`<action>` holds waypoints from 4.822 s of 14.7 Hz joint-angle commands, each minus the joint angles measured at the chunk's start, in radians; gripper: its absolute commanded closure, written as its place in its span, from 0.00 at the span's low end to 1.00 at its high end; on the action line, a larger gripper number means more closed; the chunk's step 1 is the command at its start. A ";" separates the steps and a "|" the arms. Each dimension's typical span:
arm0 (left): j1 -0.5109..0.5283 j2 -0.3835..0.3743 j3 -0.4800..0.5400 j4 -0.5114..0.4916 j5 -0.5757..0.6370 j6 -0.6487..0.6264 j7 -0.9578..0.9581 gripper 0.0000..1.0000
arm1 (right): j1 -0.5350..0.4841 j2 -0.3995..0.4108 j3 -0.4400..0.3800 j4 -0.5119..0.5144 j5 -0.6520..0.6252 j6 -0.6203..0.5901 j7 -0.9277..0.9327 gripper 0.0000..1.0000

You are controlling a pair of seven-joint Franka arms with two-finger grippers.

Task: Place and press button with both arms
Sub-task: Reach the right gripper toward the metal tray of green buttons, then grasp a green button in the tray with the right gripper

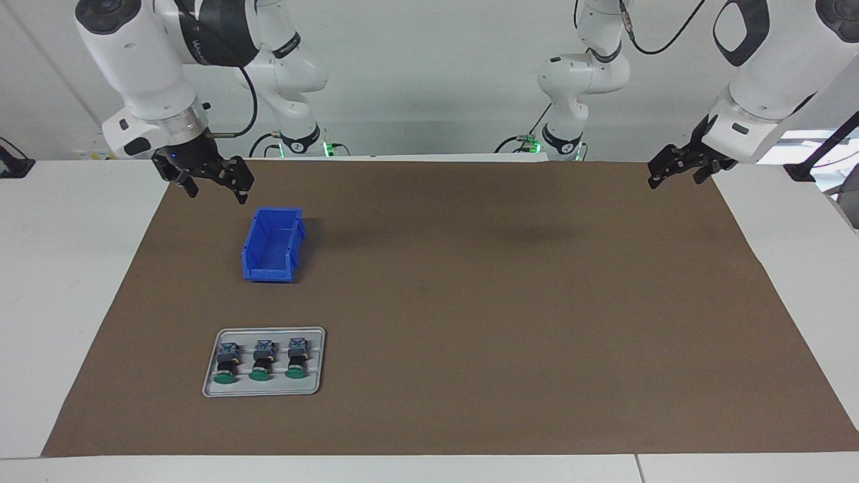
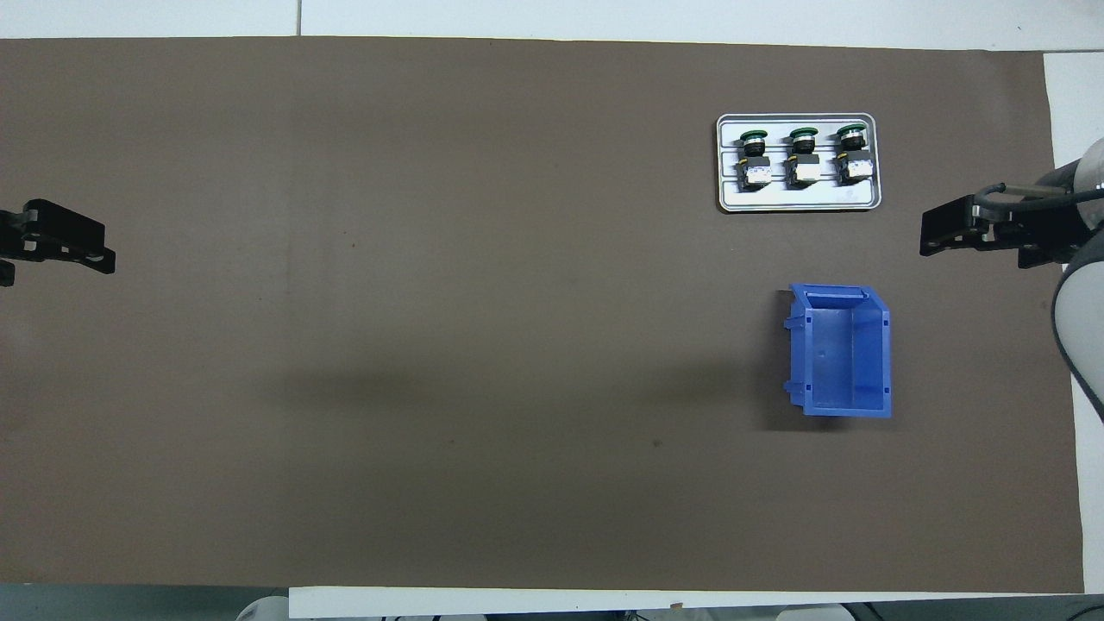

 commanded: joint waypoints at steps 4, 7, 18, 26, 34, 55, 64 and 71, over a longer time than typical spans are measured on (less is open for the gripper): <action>0.001 -0.018 0.004 -0.017 -0.007 -0.005 0.000 0.00 | -0.016 -0.022 0.006 -0.004 0.011 0.012 -0.041 0.01; 0.001 -0.018 0.004 -0.017 -0.007 -0.005 0.000 0.00 | -0.007 -0.036 0.009 -0.011 0.020 -0.005 -0.115 0.01; 0.001 -0.018 0.004 -0.017 -0.007 -0.005 0.000 0.00 | -0.016 0.068 0.008 -0.092 0.023 0.361 -0.159 0.01; 0.001 -0.018 0.004 -0.017 -0.007 -0.005 0.000 0.00 | 0.035 0.199 0.018 -0.128 0.021 0.506 -0.162 0.02; 0.001 -0.018 0.004 -0.017 -0.007 -0.005 0.000 0.00 | 0.062 0.360 0.029 -0.129 0.020 0.750 -0.194 0.04; 0.001 -0.016 0.004 -0.017 -0.007 -0.005 0.000 0.00 | 0.106 0.619 0.035 0.021 0.021 1.078 -0.216 0.10; 0.001 -0.016 0.004 -0.017 -0.007 -0.005 0.000 0.00 | 0.091 0.624 0.027 0.015 0.009 1.069 -0.251 0.12; 0.001 -0.018 0.004 -0.017 -0.007 -0.005 0.000 0.00 | 0.088 0.632 0.029 0.000 0.009 1.075 -0.249 0.19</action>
